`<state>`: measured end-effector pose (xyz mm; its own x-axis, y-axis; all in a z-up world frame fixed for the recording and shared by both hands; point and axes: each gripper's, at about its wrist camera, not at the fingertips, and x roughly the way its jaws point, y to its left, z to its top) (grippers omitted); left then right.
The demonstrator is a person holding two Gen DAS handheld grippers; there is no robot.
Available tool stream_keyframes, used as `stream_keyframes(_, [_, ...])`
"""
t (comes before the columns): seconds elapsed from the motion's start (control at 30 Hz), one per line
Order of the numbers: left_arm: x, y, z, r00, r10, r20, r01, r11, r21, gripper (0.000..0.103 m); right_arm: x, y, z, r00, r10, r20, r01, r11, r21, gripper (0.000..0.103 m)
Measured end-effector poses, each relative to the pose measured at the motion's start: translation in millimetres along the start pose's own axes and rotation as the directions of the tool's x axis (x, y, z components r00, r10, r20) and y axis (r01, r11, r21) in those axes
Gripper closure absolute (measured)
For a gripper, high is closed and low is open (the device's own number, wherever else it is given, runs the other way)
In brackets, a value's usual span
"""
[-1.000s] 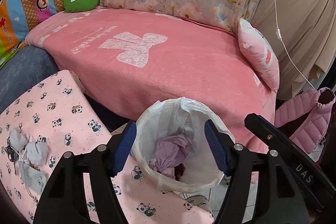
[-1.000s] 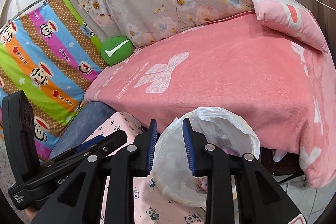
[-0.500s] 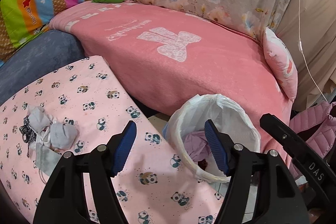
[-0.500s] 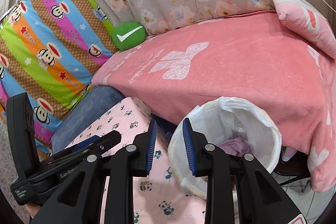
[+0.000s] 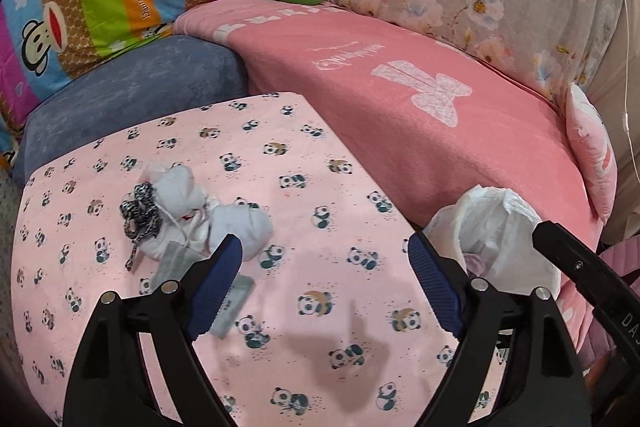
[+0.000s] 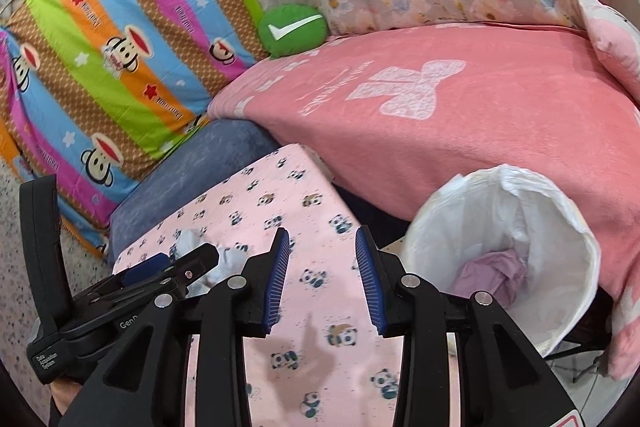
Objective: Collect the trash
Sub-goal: 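Move both open grippers back over the remaining clothing pile, then grasp the leopard-print scrunchie with the left gripper while the right grasps the grey pouch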
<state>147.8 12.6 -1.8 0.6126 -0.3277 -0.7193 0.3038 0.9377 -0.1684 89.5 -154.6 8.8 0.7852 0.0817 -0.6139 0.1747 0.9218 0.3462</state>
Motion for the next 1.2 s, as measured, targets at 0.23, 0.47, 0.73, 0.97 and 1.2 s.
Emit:
stream_keyframes(0.23, [-4.5,48.0,-8.3,0.997,0.071,-0.003,-0.071,0.996,-0.059,0.022,26.9,45.3,-17.5,0.997,0.039,-0.07,-0.043,0.997,-0.063,0.066])
stream_keyframes(0.47, [-2.9,98.5,-23.2,0.991,0.134,-0.029,-0.136,0.983,-0.121,0.022,57.6,85.0,-39.7,0.987,0.071,-0.146,-0.089,0.989,-0.117,0.062])
stream_keyframes(0.73, [6.9,149.9,-30.1,0.983,0.175,-0.064,-0.185,0.961,-0.206,0.022,107.5,119.9,-69.8,0.963,0.084,-0.257,-0.125,0.981,-0.147,0.057])
stream_keyframes(0.97, [26.3,179.2,-21.8,0.98,0.179,-0.085,-0.194,0.951,-0.239,0.022,150.3,133.4,-85.4,0.945,0.054,-0.322,-0.111,0.98,-0.164,0.057])
stream_keyframes(1.2, [47.1,191.5,-7.9,0.984,0.16,-0.083,-0.176,0.956,-0.235,0.025,184.8,133.4,-92.1,0.934,0.028,-0.355,-0.09,0.983,-0.159,0.057])
